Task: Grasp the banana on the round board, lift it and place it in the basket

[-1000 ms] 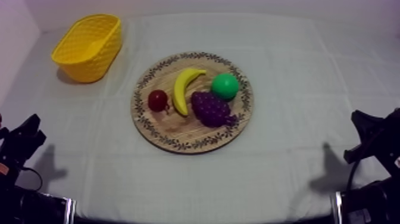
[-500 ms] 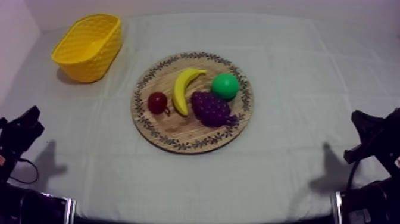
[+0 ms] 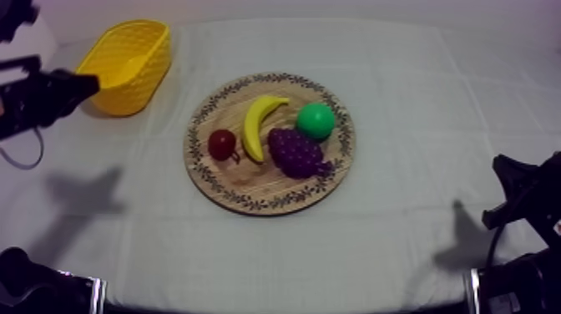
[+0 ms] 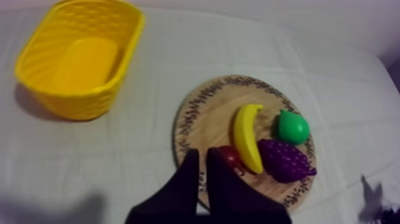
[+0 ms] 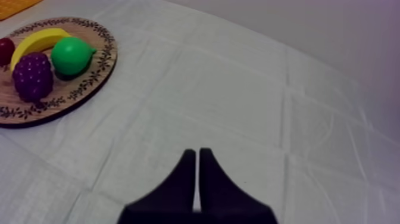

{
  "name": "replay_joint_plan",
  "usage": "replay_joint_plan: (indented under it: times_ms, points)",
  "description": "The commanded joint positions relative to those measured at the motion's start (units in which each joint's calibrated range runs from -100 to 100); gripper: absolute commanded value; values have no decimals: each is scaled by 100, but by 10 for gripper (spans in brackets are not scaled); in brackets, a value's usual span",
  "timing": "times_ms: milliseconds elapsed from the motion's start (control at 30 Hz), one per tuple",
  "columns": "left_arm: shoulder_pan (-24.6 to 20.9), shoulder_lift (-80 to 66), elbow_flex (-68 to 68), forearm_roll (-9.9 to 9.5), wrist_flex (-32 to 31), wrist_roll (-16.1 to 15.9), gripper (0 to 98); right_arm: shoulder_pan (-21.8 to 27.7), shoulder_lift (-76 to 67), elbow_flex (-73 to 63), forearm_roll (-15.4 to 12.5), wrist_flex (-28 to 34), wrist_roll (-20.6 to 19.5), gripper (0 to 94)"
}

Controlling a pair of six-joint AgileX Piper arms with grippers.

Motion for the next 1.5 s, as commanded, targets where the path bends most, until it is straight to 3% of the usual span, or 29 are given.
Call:
replay_joint_plan:
  times_ms: [0,167,367,533,900,1300,1400,1467]
  points:
    - [488,1603,-1596,-90,477,92,94,-2,-3,-3,-1,0,2,2]
    - [1004,3008,-2925,-204,1060,238,109,-2,-3,-3,-1,0,1,2]
    - [1211,4289,-4021,-26,1450,170,113,-2,-3,-3,-1,0,2,2]
    - [1207,4965,-4439,169,1600,97,114,-2,-3,-3,-1,0,0,2]
    - [1064,5791,-4990,360,2004,41,116,-2,-3,-3,-1,0,-1,2]
    - [822,6148,-4801,428,2026,39,123,-2,-3,-3,-1,0,0,2]
    - [805,6127,-4745,444,2008,18,150,-2,-3,-3,-1,0,-2,2]
    - [796,6125,-4744,506,1980,-58,229,-2,-3,-3,-1,0,1,2]
